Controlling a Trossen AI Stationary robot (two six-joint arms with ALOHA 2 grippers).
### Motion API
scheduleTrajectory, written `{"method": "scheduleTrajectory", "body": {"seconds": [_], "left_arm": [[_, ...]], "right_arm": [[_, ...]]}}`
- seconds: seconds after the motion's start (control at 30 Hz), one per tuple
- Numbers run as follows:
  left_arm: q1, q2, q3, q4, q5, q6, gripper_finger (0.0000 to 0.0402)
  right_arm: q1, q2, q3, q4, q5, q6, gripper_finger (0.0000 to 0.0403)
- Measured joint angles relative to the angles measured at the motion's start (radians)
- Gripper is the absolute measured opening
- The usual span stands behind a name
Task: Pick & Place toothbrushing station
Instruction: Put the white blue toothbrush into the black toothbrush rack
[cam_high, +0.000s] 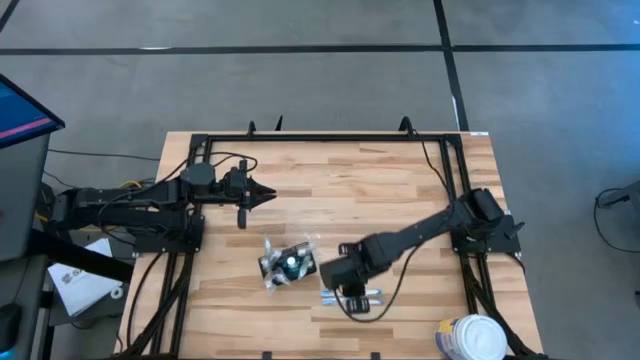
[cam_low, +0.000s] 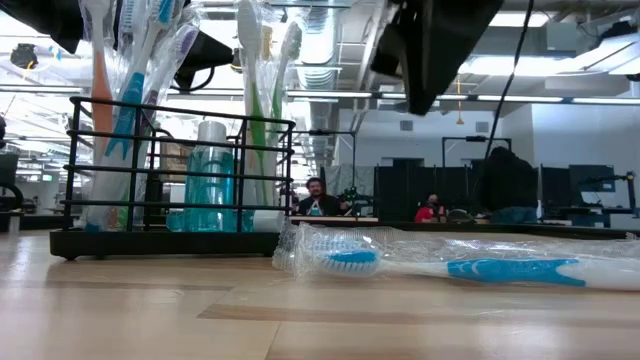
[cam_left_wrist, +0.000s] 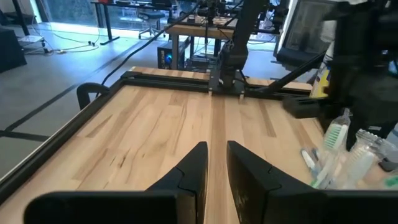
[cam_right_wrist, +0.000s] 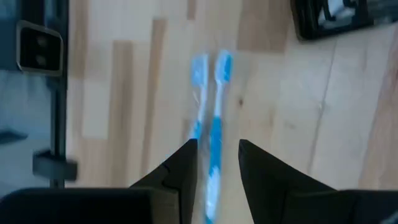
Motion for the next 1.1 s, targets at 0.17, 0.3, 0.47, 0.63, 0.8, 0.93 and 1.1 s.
{"method": "scheduleTrajectory", "body": {"seconds": [0.17, 0.3, 0.47, 0.63, 0.8, 0.93, 1.1], "left_arm": [[0.000, 0.000, 0.000, 0.000, 0.000, -0.024, 0.0053], [-0.001, 0.000, 0.000, 0.000, 0.000, -0.028, 0.0053], [-0.001, 0.000, 0.000, 0.000, 0.000, -0.028, 0.0053], [-0.001, 0.000, 0.000, 0.003, 0.000, -0.020, 0.0053], [-0.001, 0.000, 0.000, 0.010, 0.000, -0.011, 0.0053], [-0.001, 0.000, 0.000, 0.013, 0.000, -0.010, 0.0053], [-0.001, 0.000, 0.000, 0.020, 0.000, -0.009, 0.0053]], "right_arm": [[0.070, 0.000, 0.000, 0.099, 0.096, 0.107, 0.0107], [0.106, 0.021, 0.003, 0.180, 0.111, 0.129, 0.0107], [0.132, 0.088, 0.005, 0.239, 0.137, 0.175, 0.0107], [0.139, 0.144, 0.002, 0.243, 0.135, 0.172, 0.0107], [0.121, 0.184, -0.001, 0.199, 0.136, 0.201, 0.0107], [0.114, 0.196, 0.003, 0.203, 0.138, 0.205, 0.0107], [0.115, 0.199, 0.000, 0.200, 0.138, 0.205, 0.0107]]}}
